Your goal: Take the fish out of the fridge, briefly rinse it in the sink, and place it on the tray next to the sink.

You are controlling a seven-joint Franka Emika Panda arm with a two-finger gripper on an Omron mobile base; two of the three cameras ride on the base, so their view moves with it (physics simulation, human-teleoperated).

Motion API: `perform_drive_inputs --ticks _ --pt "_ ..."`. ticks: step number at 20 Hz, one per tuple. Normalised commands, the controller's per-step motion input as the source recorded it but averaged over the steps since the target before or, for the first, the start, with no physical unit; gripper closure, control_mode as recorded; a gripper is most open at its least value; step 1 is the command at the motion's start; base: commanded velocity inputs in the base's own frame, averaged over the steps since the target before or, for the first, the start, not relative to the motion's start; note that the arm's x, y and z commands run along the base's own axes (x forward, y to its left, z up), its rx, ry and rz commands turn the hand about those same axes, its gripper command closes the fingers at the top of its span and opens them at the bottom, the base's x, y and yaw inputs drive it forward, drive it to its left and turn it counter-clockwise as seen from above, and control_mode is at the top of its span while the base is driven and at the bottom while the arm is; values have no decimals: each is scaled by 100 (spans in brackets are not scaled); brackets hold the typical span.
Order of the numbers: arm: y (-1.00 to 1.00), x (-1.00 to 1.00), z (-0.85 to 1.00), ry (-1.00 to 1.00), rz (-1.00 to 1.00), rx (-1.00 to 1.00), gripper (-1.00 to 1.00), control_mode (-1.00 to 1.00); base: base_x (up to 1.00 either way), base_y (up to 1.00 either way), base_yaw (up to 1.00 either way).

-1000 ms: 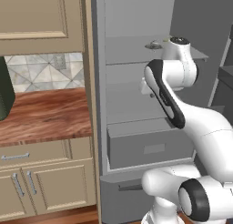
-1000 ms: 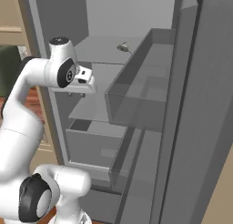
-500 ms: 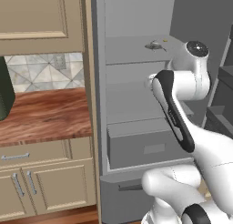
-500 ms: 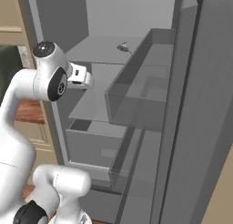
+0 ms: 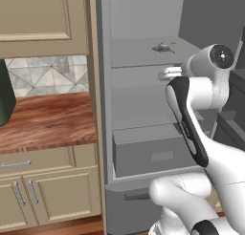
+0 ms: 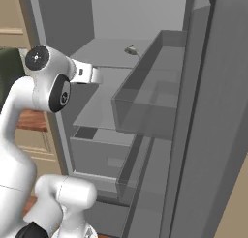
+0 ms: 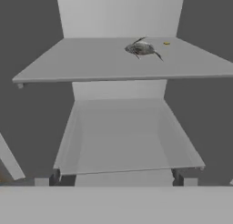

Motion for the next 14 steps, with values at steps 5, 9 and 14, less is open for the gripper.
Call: perform_drive_inputs --ticks 5,9,14 --pt "-47 15 38 -3 0 4 -100 -100 0 0 0" --pt "-27 37 4 6 0 1 -100 -100 0 0 0" --pt "-21 42 7 0 0 0 -100 -100 0 0 0"
